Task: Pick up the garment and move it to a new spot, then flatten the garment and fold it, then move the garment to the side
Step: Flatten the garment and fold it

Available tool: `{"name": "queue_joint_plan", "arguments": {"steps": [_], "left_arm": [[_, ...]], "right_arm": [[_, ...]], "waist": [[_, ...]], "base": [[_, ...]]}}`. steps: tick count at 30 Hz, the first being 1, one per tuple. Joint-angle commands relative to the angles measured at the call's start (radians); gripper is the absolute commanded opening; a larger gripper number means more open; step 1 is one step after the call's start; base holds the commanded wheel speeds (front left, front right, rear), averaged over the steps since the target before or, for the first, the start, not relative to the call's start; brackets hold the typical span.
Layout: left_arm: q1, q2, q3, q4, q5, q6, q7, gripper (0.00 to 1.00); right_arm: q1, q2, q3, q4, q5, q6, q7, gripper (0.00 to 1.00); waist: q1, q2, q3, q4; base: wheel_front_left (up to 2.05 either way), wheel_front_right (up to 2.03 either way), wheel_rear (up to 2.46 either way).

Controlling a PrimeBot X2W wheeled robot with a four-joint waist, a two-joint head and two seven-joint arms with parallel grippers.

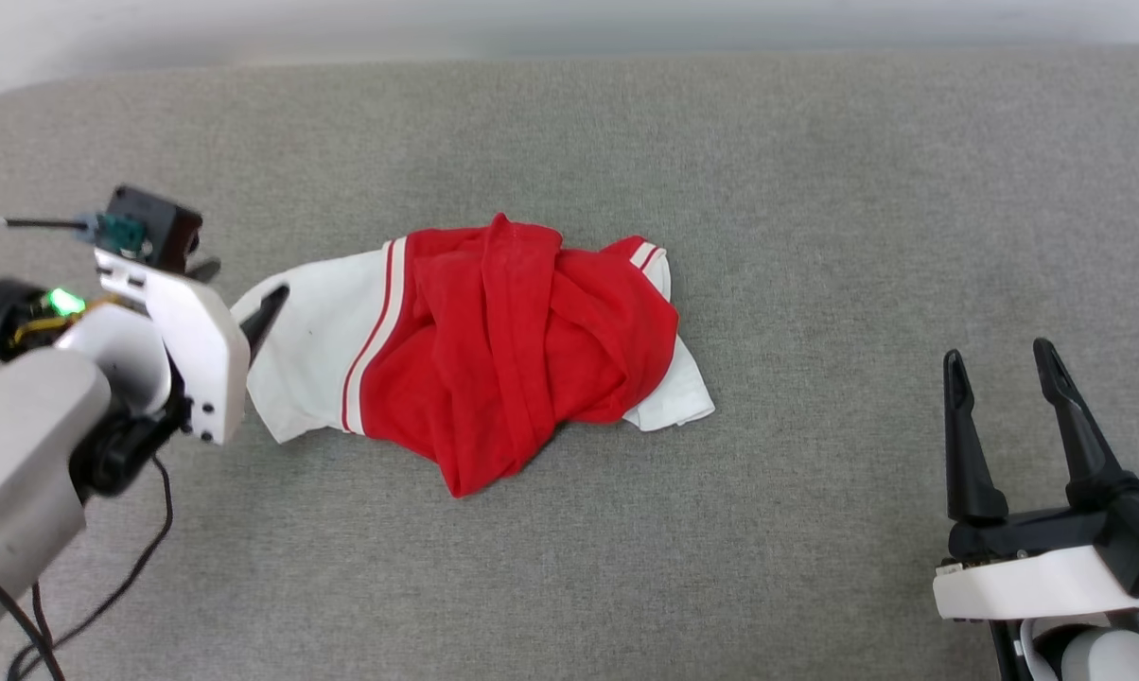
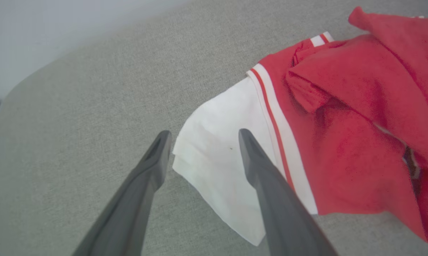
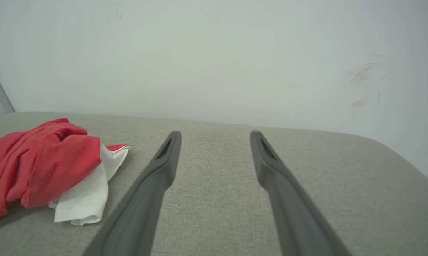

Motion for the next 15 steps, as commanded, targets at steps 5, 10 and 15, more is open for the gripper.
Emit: {"name": "queue_joint_plan", "arguments": {"steps": [5, 10, 15], "left_arm": [[-0.102, 0.028, 0.028, -0.089, 0.066, 0.030, -0.022, 1.00], [-0.193, 0.011, 0.037, -0.209, 0.057, 0.005, 0.060, 1.00], [-0.264, -0.029, -0.012, -0.295, 0.027, -0.044, 0.250, 1.00]], "right_arm": [[0.022, 0.001, 0.002, 0.000, 0.008, 0.000, -0.002, 1.00], [0.018, 0.001, 0.007, -0.003, 0.010, 0.000, -0.002, 1.00], [0.012, 0.001, 0.012, -0.003, 0.012, 0.000, -0.002, 1.00]], "waist": [[0.0001, 0.0000, -0.040, 0.009], [0.0001, 0.0000, -0.038, 0.006], [0.0001, 0.0000, -0.024, -0.006]], "base": [[0.00, 0.00, 0.00], [0.00, 0.00, 0.00], [0.00, 0.00, 0.00]]}}
